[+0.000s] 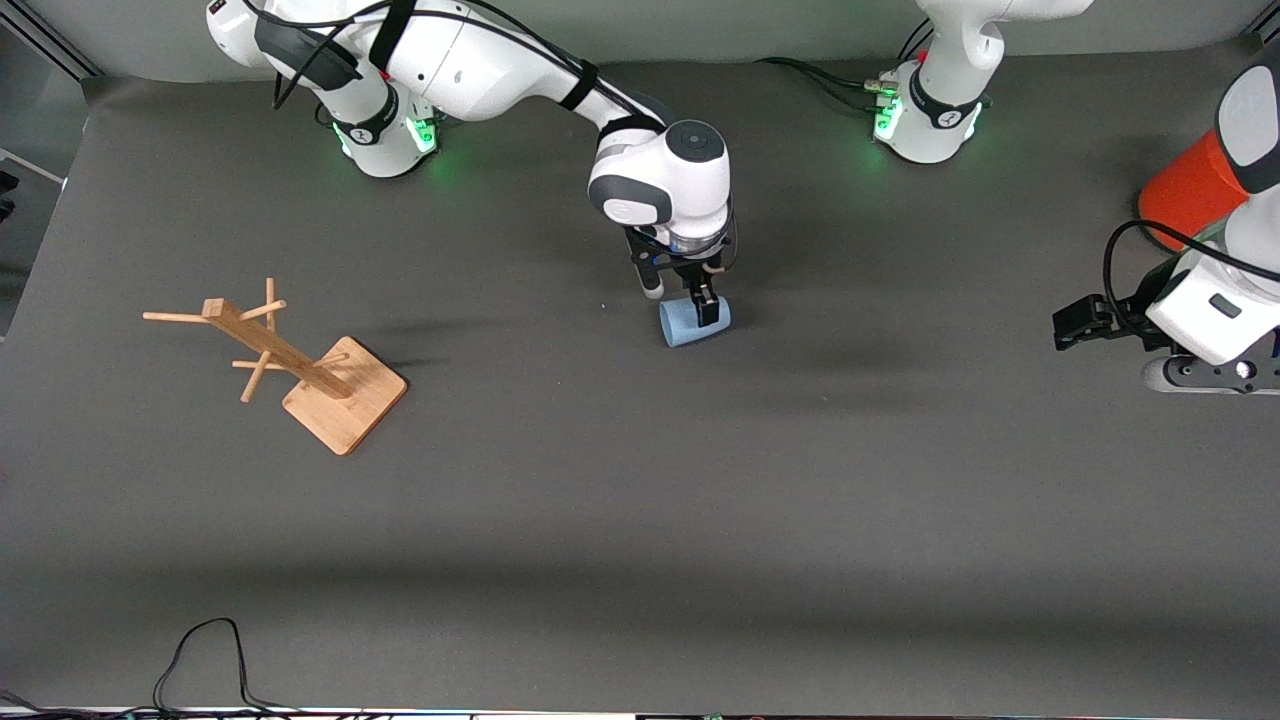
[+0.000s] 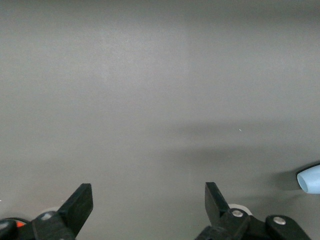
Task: Rotate and upright cup with both arms
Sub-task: 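Lower the blue cup onto the table and open the right gripper, then withdraw the right gripper while the left gripper reaches toward the cup, then grasp the lying blue cup by its rim with the left gripper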
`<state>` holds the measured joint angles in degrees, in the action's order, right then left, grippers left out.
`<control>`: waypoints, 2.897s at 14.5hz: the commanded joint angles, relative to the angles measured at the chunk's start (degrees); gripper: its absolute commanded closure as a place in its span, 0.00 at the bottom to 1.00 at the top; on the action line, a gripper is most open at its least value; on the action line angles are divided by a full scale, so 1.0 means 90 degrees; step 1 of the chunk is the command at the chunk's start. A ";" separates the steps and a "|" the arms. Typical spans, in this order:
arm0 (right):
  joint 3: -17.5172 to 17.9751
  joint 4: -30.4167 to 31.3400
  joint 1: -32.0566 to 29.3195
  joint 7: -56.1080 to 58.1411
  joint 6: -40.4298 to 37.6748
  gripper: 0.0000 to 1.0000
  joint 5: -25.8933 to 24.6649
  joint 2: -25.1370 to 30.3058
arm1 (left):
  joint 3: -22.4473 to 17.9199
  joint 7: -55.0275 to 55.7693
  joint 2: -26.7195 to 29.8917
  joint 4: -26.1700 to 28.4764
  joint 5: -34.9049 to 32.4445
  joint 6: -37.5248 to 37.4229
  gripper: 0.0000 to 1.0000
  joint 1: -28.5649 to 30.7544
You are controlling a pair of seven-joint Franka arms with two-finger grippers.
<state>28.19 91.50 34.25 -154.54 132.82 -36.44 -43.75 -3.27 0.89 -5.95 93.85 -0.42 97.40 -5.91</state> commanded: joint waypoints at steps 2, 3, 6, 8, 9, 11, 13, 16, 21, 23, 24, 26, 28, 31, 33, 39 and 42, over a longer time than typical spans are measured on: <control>0.0031 -0.0527 0.0071 -0.0095 -0.0682 0.00 -0.0180 0.0037 | -0.0037 -0.0089 -0.0022 -0.0085 -0.0031 -0.0032 0.00 -0.0056; 0.0147 -0.0760 0.0033 0.0128 -0.1091 0.00 -0.0141 0.0066 | -0.0037 -0.0079 -0.0013 -0.0085 -0.0031 -0.0032 0.00 -0.0075; 0.0704 -0.1104 -0.0376 0.1124 -0.2118 0.00 -0.0092 0.0251 | -0.0027 0.0009 -0.0032 -0.0134 -0.0031 0.0007 0.00 -0.0163; 0.0890 -0.1076 -0.0767 0.1689 -0.2305 0.00 -0.0005 0.0631 | -0.0027 0.0058 -0.0275 -0.0377 -0.0031 0.0007 0.00 -0.0416; 0.0997 -0.1075 -0.1039 0.2234 -0.2480 0.00 0.0324 0.0845 | -0.0027 0.0097 -0.0373 -0.0485 -0.0031 -0.0012 0.00 -0.0552; 0.1047 -0.1046 -0.1596 0.3377 -0.2589 0.00 0.1037 0.1411 | -0.0027 0.0476 -0.0500 -0.0602 -0.0041 -0.0002 0.00 -0.0865; 0.1018 -0.1056 -0.2133 0.4411 -0.2871 0.00 0.1546 0.1822 | -0.0027 0.0740 -0.0763 -0.0826 -0.0041 -0.0012 0.00 -0.1226; 0.0571 -0.1066 -0.2643 0.6179 -0.3009 0.00 0.2424 0.2437 | -0.0027 0.1685 -0.1377 -0.1362 -0.0167 -0.0012 0.00 -0.1870; -0.1488 -0.1046 -0.2605 0.9577 -0.3516 0.00 0.4300 0.3561 | -0.0037 0.3063 -0.2724 -0.2457 -0.0519 0.0104 0.00 -0.2691; -0.2027 -0.1027 -0.2605 1.0730 -0.3740 0.00 0.4341 0.3786 | 0.0060 0.3745 -0.3203 -0.2779 -0.0714 0.0115 0.00 -0.2955; -0.2281 -0.1027 -0.2605 1.1325 -0.3858 0.00 0.4341 0.3884 | 0.0341 0.4184 -0.3389 -0.2877 -0.0821 0.0125 0.00 -0.3005; -0.2779 -0.1017 -0.2643 1.2575 -0.4131 0.00 0.4341 0.4060 | 0.0762 0.4908 -0.3751 -0.3005 -0.1347 0.0377 0.00 -0.3111; -0.3316 -0.1017 -0.2644 1.3738 -0.4405 0.00 0.4429 0.4206 | 0.0803 0.5184 -0.4093 -0.3005 -0.1583 0.0573 0.00 -0.3414; -0.3903 -0.0677 -0.2644 1.4921 -0.4679 0.00 0.4586 0.4547 | 0.0813 0.5224 -0.4503 -0.3005 -0.1837 0.0603 0.00 -0.3833; -0.4002 -0.0461 -0.2644 1.5198 -0.4689 0.00 0.4576 0.4753 | 0.0813 0.5243 -0.4709 -0.3005 -0.1848 0.0613 0.00 -0.4049; -0.4002 0.0243 -0.2828 1.5812 -0.4181 0.00 0.4575 0.5047 | 0.0919 0.4826 -0.5382 -0.3122 -0.2286 0.0467 0.04 -0.4509; -0.4002 0.0253 -0.2878 1.5980 -0.4201 0.00 0.4576 0.5037 | 0.1056 0.3830 -0.5462 -0.3123 -0.2385 0.0106 0.06 -0.4519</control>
<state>-7.83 92.37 8.91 -12.98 94.24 3.56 0.33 5.56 40.75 -53.95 68.37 -20.72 101.68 -46.35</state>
